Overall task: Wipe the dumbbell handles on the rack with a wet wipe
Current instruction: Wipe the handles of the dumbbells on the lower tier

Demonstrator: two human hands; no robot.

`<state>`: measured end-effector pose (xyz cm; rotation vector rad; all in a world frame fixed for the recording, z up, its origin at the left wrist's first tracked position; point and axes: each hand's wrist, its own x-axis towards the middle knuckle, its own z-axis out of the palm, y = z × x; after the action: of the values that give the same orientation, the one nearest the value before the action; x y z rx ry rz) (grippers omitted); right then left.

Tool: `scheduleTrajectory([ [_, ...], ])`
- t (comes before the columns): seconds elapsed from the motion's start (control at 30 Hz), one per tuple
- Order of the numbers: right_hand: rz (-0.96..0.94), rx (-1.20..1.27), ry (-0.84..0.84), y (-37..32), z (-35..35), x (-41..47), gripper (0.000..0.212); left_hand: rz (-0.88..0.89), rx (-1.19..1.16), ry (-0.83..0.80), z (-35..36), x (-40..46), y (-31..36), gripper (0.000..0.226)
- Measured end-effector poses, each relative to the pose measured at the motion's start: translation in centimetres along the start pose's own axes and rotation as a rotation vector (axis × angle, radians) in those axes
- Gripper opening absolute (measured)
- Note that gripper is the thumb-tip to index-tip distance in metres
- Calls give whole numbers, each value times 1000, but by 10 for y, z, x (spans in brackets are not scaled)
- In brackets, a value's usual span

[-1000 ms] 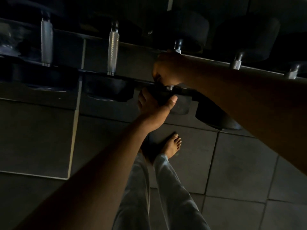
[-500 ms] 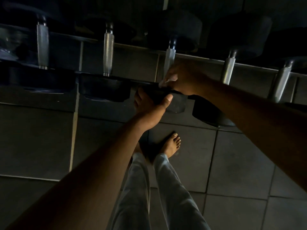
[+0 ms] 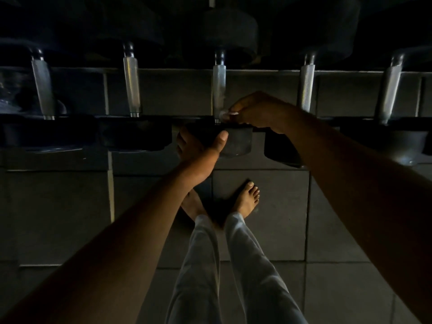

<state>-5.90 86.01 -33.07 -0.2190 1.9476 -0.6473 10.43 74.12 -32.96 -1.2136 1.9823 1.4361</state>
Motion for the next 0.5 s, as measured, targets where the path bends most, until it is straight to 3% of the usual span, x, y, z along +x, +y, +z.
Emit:
scheduleTrajectory([
  [0.27, 150, -41, 8, 5, 6, 34, 28, 11, -1, -2, 0, 1, -2, 112],
  [0.5, 113, 46, -20, 7, 7, 38, 24, 5, 16, 19, 2, 0, -1, 113],
])
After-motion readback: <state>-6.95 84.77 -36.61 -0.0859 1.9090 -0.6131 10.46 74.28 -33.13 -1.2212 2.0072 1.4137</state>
